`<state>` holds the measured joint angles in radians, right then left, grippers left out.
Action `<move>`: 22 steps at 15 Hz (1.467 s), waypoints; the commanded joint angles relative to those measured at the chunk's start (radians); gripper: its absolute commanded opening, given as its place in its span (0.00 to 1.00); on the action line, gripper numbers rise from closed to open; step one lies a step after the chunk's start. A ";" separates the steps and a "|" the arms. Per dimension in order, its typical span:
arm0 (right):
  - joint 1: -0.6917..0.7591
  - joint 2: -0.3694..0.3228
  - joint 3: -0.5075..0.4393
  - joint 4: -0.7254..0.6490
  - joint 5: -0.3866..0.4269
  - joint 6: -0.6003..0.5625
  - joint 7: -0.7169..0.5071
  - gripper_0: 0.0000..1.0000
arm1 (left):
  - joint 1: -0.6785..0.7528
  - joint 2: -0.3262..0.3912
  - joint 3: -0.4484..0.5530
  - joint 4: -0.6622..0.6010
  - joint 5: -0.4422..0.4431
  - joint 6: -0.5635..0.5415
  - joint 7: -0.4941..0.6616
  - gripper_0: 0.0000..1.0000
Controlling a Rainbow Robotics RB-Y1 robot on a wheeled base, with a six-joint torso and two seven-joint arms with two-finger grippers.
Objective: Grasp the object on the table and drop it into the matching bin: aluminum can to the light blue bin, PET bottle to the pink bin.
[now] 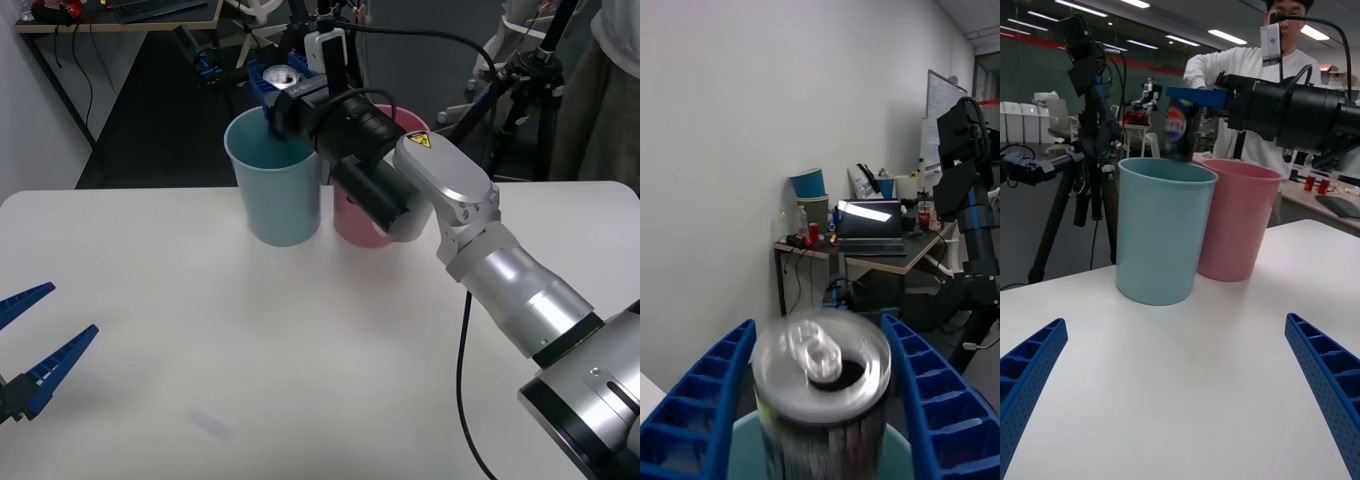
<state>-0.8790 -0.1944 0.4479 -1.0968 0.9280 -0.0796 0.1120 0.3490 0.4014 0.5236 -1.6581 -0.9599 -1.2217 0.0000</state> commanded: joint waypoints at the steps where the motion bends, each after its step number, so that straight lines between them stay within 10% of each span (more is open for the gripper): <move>1: 0.000 0.004 0.000 0.000 0.000 0.000 0.002 1.00 | 0.000 0.000 0.000 0.000 0.000 0.000 0.000 1.00; 11: 0.066 -0.020 -0.018 -0.089 0.008 -0.048 0.009 1.00 | 0.000 0.000 0.000 0.000 0.000 0.000 0.000 1.00; 22: 0.634 -0.280 -0.156 -0.618 0.009 -0.221 0.012 1.00 | 0.000 0.000 0.000 0.000 0.000 0.000 0.000 1.00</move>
<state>-0.2775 -0.4674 0.3223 -1.7097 0.9383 -0.2607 0.1217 0.3491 0.4014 0.5236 -1.6581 -0.9599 -1.2217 0.0000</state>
